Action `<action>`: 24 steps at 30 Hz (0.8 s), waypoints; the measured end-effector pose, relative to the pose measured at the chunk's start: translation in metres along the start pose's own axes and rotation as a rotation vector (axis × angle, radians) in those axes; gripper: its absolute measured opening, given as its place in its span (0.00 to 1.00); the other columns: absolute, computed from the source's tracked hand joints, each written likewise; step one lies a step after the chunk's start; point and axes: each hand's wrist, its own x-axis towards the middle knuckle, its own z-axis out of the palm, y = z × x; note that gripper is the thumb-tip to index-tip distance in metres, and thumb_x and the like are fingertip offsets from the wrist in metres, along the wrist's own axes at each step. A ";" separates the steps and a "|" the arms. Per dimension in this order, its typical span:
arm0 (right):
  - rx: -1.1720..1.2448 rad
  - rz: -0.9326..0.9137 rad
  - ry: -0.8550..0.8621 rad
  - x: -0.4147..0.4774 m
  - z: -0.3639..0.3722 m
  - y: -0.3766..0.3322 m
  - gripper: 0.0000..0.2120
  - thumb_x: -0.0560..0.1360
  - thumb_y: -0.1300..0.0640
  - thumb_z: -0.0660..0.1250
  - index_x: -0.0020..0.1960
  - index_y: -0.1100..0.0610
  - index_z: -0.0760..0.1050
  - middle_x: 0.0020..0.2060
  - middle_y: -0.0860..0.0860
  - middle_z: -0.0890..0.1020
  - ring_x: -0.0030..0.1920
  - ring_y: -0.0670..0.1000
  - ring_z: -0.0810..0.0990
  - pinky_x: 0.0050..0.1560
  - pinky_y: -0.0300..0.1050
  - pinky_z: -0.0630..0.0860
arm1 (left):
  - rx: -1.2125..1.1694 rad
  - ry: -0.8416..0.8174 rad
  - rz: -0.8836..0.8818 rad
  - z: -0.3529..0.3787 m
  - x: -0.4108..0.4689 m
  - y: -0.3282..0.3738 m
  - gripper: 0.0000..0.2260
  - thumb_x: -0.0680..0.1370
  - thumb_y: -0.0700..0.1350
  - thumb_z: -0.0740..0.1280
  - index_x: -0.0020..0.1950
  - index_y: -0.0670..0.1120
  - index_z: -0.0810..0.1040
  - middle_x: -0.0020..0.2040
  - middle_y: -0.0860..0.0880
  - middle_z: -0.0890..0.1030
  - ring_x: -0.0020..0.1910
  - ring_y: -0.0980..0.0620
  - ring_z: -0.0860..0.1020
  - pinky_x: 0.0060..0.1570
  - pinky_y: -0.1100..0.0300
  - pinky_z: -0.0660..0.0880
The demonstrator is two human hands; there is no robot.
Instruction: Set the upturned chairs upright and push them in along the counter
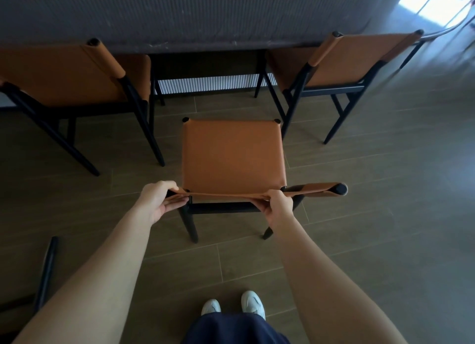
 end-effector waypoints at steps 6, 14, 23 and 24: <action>-0.010 -0.010 0.010 0.001 0.002 0.000 0.26 0.73 0.76 0.57 0.70 0.62 0.65 0.58 0.62 0.76 0.49 0.63 0.81 0.41 0.60 0.83 | 0.017 0.032 0.006 0.000 0.003 -0.001 0.03 0.75 0.31 0.63 0.46 0.36 0.75 0.50 0.32 0.81 0.49 0.37 0.82 0.53 0.46 0.79; -0.023 -0.010 0.027 0.004 0.003 0.000 0.25 0.73 0.77 0.57 0.68 0.63 0.66 0.57 0.63 0.76 0.50 0.65 0.81 0.41 0.61 0.83 | 0.013 0.036 -0.010 0.000 0.005 -0.001 0.03 0.74 0.31 0.63 0.46 0.35 0.75 0.50 0.32 0.81 0.50 0.37 0.82 0.52 0.47 0.80; -0.105 -0.041 0.125 -0.012 -0.021 -0.012 0.25 0.71 0.46 0.73 0.61 0.59 0.73 0.56 0.60 0.80 0.51 0.58 0.83 0.42 0.52 0.82 | -0.166 0.066 -0.047 0.003 -0.004 -0.001 0.10 0.75 0.35 0.67 0.56 0.37 0.74 0.49 0.34 0.78 0.47 0.38 0.81 0.54 0.44 0.79; -0.087 -0.037 0.130 -0.013 -0.029 -0.018 0.24 0.72 0.45 0.73 0.58 0.59 0.73 0.55 0.60 0.80 0.52 0.58 0.83 0.45 0.52 0.82 | -0.223 0.077 -0.054 0.003 -0.004 -0.002 0.15 0.75 0.39 0.70 0.60 0.39 0.72 0.51 0.34 0.78 0.49 0.37 0.81 0.53 0.43 0.79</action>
